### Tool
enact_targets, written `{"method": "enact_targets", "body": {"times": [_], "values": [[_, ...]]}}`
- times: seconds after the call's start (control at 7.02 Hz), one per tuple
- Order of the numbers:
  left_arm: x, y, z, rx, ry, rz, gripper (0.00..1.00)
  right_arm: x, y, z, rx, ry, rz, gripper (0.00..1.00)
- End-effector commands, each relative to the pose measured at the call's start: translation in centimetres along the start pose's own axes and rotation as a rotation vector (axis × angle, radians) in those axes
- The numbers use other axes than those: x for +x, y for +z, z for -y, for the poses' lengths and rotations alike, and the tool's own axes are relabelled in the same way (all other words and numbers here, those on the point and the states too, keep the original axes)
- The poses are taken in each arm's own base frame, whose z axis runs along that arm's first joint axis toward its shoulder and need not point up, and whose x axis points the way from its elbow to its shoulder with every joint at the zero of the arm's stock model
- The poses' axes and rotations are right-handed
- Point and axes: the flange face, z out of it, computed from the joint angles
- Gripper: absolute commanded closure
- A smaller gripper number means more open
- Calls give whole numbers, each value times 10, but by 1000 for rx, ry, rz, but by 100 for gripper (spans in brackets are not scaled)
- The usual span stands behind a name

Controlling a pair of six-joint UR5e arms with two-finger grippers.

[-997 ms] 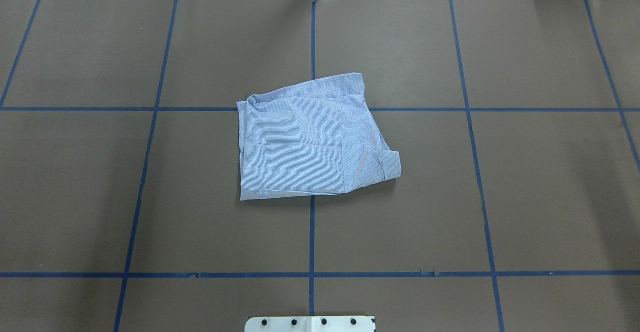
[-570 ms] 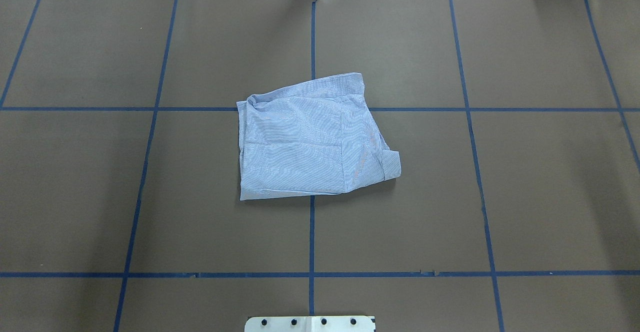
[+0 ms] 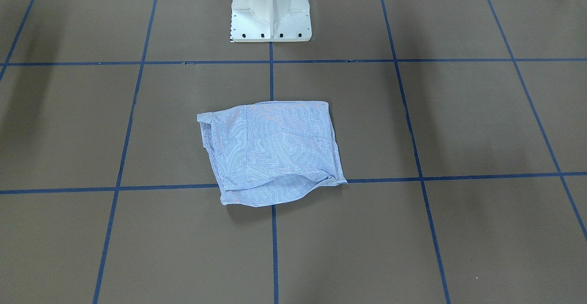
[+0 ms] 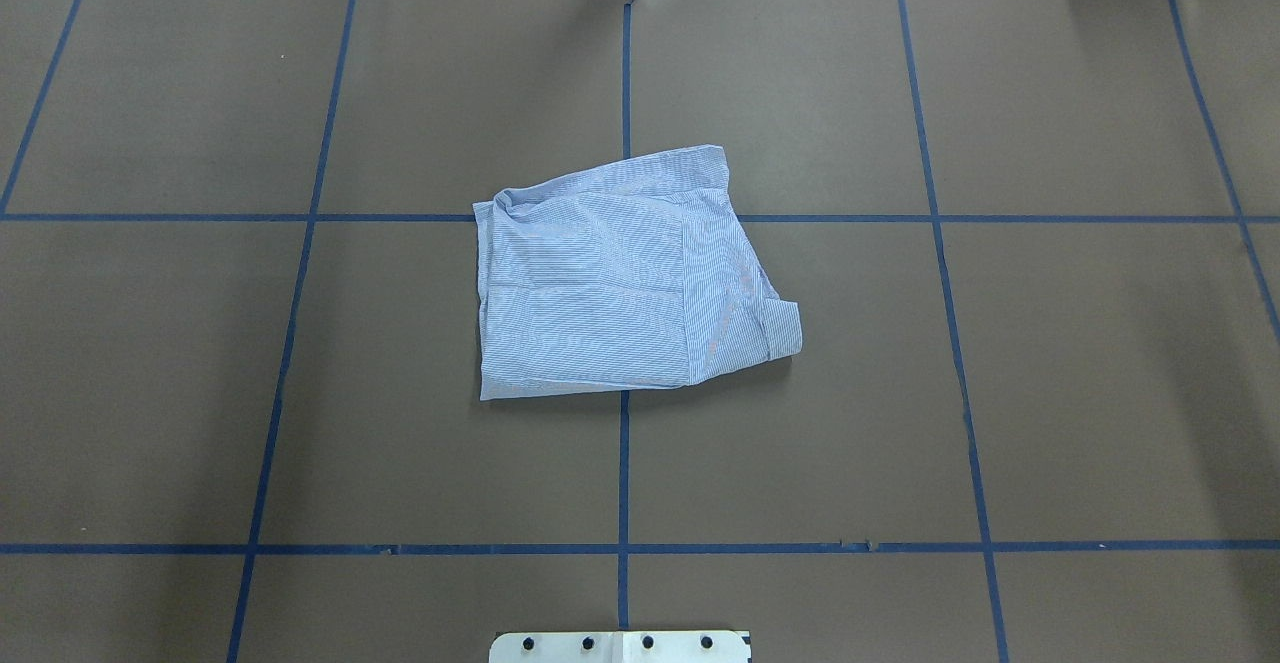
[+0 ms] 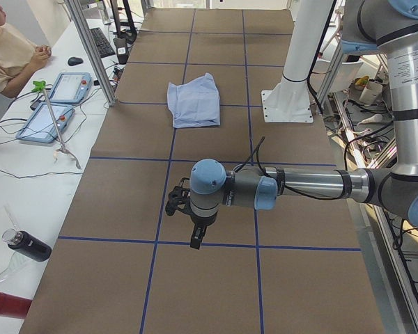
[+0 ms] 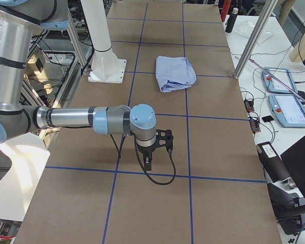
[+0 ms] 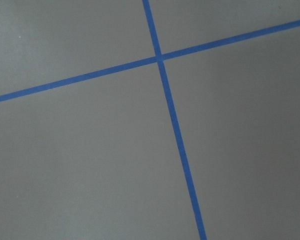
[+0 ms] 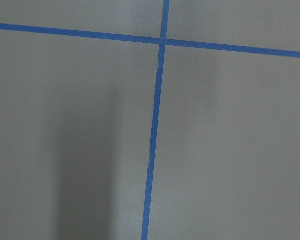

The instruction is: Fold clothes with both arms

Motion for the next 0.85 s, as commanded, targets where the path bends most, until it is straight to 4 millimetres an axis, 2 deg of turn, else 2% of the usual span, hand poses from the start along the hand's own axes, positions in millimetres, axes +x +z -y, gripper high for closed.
{"method": "enact_targets", "body": {"times": [0.0,0.71], "values": [[1,-1,0,2,2,0,0,1,0,0,1,2,0,0],[5,-5,4,13,18,2,0,0,0,0,1,-2,0,0]]}}
